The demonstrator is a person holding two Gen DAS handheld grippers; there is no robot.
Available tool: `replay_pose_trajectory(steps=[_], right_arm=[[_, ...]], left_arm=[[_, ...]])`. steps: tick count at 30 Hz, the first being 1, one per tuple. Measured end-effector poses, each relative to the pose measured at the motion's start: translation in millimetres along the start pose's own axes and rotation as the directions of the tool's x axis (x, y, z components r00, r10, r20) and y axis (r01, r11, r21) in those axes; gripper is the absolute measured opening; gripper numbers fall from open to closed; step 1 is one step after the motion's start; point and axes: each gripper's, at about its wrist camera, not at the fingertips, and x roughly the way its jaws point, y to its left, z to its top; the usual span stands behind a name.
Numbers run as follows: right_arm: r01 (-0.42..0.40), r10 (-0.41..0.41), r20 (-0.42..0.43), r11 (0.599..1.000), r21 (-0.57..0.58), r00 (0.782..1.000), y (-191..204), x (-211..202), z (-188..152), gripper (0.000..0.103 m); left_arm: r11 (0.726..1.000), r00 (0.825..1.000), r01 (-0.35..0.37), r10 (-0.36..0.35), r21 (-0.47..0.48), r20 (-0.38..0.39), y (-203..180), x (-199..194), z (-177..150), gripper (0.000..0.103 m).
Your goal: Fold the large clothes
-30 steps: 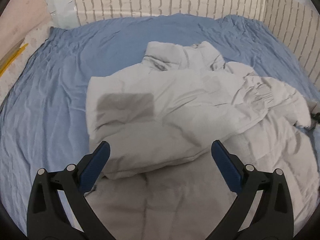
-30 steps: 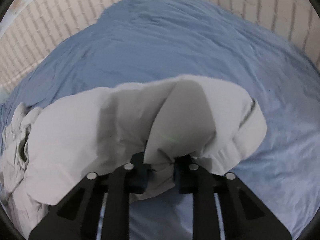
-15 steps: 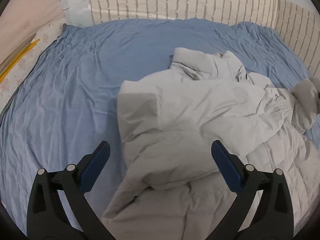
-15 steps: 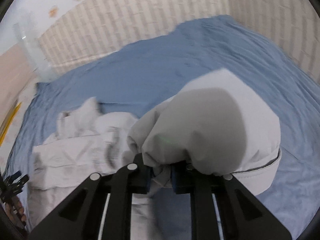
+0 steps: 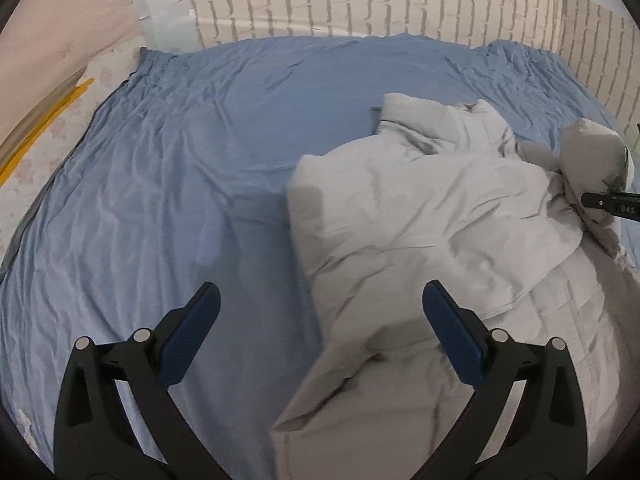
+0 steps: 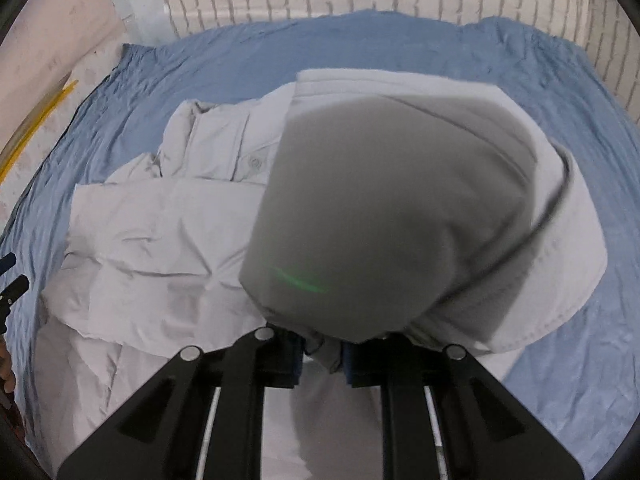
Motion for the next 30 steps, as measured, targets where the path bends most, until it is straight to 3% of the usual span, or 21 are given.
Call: replay_pose_trajectory(steps=[6, 9, 13, 14, 16, 17, 18, 23, 26, 30], right_arm=[[-0.152, 0.154, 0.032, 0.986, -0.066, 0.987, 42.3, -33.4, 10.3, 0.014], [-0.225, 0.226, 0.016, 0.973, -0.053, 0.974, 53.5, -30.5, 17.0, 0.014], [-0.128, 0.124, -0.055, 0.989, -0.068, 0.991, 60.8, 0.0, 13.2, 0.018], [-0.139, 0.135, -0.073, 0.989, -0.050, 0.988, 59.5, 4.1, 9.6, 0.023], [-0.185, 0.181, -0.075, 0.982, -0.042, 0.981, 59.8, 1.1, 6.3, 0.045], [-0.219, 0.215, -0.068, 0.974, -0.054, 0.974, 60.7, -8.3, 3.5, 0.060], [-0.220, 0.216, -0.059, 0.973, -0.066, 0.975, 60.1, -15.9, 2.0, 0.066], [-0.226, 0.226, -0.017, 0.972, -0.063, 0.974, 36.4, -67.8, -8.3, 0.068], [-0.134, 0.137, 0.026, 0.987, -0.090, 0.990, 14.6, -92.7, -20.0, 0.077], [0.066, -0.065, 0.030, 0.997, -0.033, 0.997, -37.8, -87.2, -35.7, 0.073]], left_arm=[[1.000, 1.000, -0.001, 0.001, -0.031, 0.013, 16.5, -6.9, 4.5, 0.100], [0.999, 1.000, -0.003, 0.004, -0.036, 0.025, 17.3, -10.7, 7.9, 0.100], [1.000, 1.000, -0.011, 0.012, -0.027, 0.013, 14.5, -6.6, 9.7, 0.100], [0.999, 1.000, -0.020, 0.020, -0.026, 0.005, 13.6, -5.0, 9.1, 0.100], [0.999, 0.999, -0.038, 0.038, -0.021, -0.017, 10.9, -2.2, 6.3, 0.100], [0.999, 0.999, -0.040, 0.040, -0.015, -0.025, 9.5, -1.4, 5.7, 0.100], [0.999, 0.999, -0.038, 0.037, -0.011, -0.028, 8.5, -2.3, 5.1, 0.100], [0.999, 1.000, -0.018, 0.019, 0.031, -0.017, -7.8, -10.5, 8.0, 0.100], [0.999, 1.000, 0.001, -0.001, 0.050, -0.009, -20.4, -14.2, 10.0, 0.100], [0.996, 0.999, 0.035, -0.034, 0.082, -0.013, -45.9, -16.3, 13.7, 0.100]])
